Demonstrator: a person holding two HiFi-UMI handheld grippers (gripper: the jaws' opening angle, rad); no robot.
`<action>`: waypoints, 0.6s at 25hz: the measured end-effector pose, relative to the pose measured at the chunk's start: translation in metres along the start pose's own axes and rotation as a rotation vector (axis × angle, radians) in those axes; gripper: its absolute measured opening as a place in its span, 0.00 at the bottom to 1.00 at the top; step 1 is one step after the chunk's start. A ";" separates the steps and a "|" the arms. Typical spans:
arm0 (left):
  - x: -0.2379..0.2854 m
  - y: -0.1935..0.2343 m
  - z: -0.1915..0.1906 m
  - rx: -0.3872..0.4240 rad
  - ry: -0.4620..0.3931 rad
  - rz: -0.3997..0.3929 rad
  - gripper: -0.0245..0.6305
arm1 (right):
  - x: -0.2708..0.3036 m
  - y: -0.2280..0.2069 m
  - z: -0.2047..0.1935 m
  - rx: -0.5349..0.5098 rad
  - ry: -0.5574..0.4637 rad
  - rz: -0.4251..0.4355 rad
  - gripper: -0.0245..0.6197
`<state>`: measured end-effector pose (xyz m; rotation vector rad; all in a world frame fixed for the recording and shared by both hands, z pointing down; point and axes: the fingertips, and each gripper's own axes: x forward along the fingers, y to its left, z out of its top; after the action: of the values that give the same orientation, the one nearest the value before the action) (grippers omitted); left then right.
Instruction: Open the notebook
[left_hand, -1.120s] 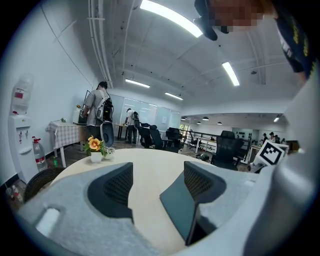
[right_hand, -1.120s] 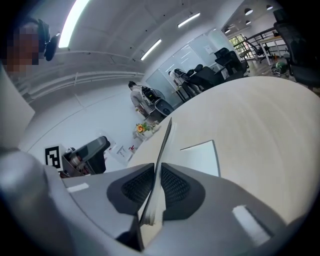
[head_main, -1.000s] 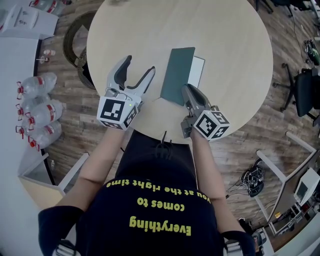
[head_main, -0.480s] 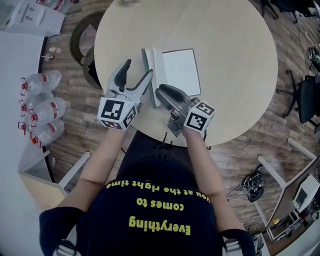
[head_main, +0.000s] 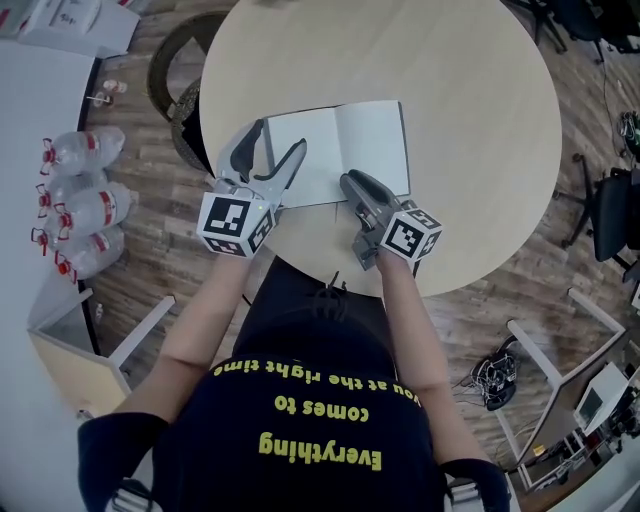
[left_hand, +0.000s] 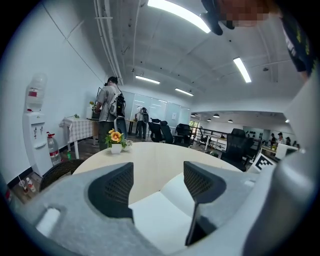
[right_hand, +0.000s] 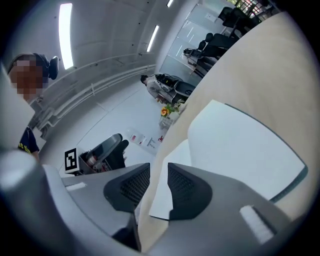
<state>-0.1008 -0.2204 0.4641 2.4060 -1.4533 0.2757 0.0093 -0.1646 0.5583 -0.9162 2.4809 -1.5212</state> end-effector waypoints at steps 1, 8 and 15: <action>0.000 0.001 0.000 -0.002 -0.001 0.003 0.53 | -0.001 -0.005 0.001 -0.003 0.000 -0.017 0.21; -0.004 0.006 0.002 -0.005 -0.011 0.004 0.52 | -0.007 -0.008 0.008 -0.020 -0.024 -0.052 0.21; -0.004 -0.006 0.010 0.009 -0.029 -0.006 0.50 | -0.031 0.005 0.032 -0.085 -0.118 -0.060 0.20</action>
<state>-0.0975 -0.2176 0.4527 2.4310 -1.4603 0.2473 0.0446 -0.1715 0.5308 -1.0706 2.4719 -1.3449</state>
